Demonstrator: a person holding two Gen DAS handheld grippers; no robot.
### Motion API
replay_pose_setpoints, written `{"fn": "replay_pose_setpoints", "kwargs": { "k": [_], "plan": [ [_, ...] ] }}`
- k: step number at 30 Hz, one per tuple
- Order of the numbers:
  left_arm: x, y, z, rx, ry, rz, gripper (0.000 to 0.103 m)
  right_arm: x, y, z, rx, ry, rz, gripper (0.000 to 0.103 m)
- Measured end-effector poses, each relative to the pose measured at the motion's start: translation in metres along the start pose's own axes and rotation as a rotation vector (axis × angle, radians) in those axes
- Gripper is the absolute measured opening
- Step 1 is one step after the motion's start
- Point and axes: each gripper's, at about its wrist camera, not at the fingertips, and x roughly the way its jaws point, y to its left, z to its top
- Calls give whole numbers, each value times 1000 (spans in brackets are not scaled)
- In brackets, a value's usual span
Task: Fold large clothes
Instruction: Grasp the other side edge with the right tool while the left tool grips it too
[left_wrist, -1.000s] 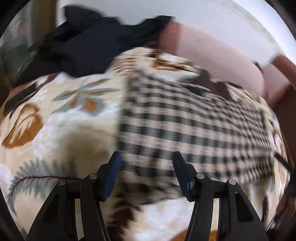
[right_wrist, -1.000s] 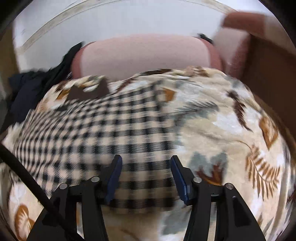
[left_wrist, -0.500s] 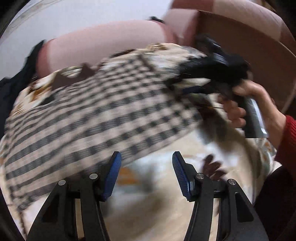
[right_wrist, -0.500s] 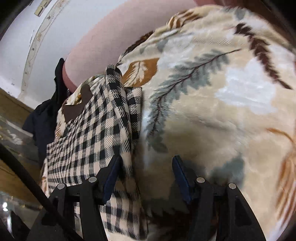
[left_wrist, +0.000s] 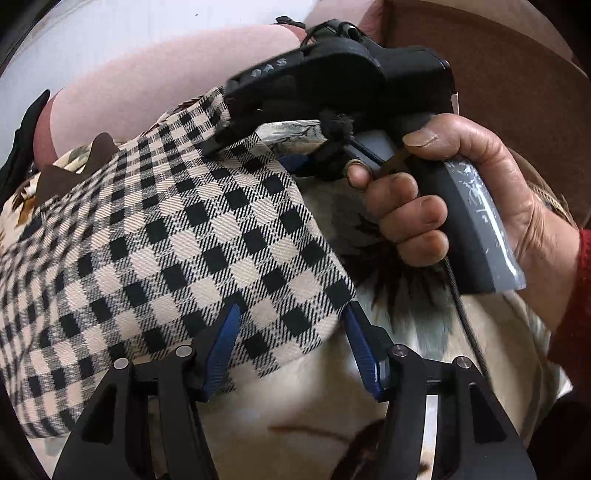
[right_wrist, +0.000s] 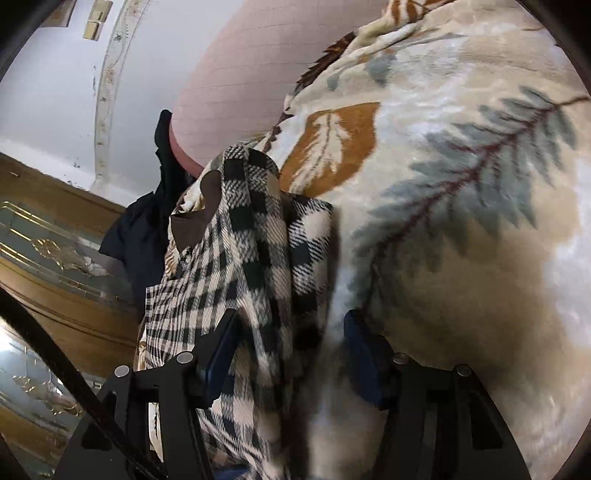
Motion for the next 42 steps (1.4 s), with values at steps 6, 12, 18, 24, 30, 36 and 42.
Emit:
{"fn": "replay_pose_setpoints", "kwargs": {
  "k": [6,12,18,24,30,36,42],
  "plan": [
    [-4,-1,6,-40,7,-33,7,22,27,1,-65,53,8,24],
    [-41,27,9,-119,-50,-62,6,4,54,-2,-80,-8,-26,13],
    [-82,73,0,-202,-103,-58,6,-9,89,-16,-97,-75,-81,12],
    [-116,133,-22,-318,-125,-66,6,-2,136,-27,-126,-110,-142,12],
    [-156,206,-46,-456,-164,-75,5,46,217,-29,-233,-52,-189,12],
    [-182,264,-84,-576,-178,-84,5,123,277,-40,-312,28,-282,12],
    [-200,300,-114,-665,-214,-82,5,180,308,-50,-361,85,-331,12]
  ]
}}
